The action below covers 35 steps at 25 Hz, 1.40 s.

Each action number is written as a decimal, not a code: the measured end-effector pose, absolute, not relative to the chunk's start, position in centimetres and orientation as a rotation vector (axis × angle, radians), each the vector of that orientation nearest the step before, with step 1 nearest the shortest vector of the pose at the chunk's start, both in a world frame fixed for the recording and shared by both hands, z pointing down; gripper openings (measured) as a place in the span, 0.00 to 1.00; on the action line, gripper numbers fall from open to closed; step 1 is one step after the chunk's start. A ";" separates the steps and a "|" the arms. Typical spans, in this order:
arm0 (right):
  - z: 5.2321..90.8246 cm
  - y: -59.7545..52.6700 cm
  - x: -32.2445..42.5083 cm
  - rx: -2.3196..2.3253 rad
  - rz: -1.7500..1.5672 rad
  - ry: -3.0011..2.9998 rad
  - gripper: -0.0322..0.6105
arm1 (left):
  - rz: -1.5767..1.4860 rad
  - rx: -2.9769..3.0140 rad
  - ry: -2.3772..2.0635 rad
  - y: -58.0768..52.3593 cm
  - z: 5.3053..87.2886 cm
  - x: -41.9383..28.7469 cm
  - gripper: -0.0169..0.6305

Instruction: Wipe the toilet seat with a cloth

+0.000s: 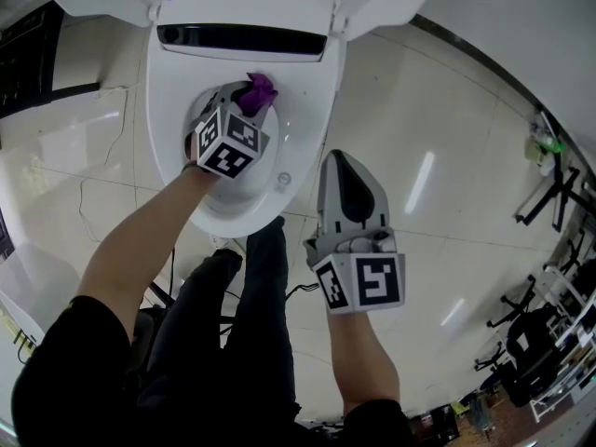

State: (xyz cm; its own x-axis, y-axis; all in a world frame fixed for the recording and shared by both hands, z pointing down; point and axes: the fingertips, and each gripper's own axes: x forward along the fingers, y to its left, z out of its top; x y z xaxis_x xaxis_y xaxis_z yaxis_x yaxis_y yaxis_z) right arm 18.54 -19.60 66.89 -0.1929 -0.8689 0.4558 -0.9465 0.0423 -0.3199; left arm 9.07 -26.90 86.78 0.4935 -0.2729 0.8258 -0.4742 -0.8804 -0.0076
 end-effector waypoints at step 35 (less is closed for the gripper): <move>62.1 -16.5 20.0 2.031 0.764 -2.132 0.08 | 1.123 2.761 -0.338 -18.7 79.1 15.9 0.18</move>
State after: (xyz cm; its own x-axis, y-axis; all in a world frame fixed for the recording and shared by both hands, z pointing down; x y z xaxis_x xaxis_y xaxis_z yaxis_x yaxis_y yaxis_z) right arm 20.03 -16.49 62.06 -0.1057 -0.9086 0.4040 -0.9585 -0.0152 -0.2847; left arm 15.88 -18.69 79.10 0.6957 -0.1536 0.7018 -0.2593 -0.9647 0.0460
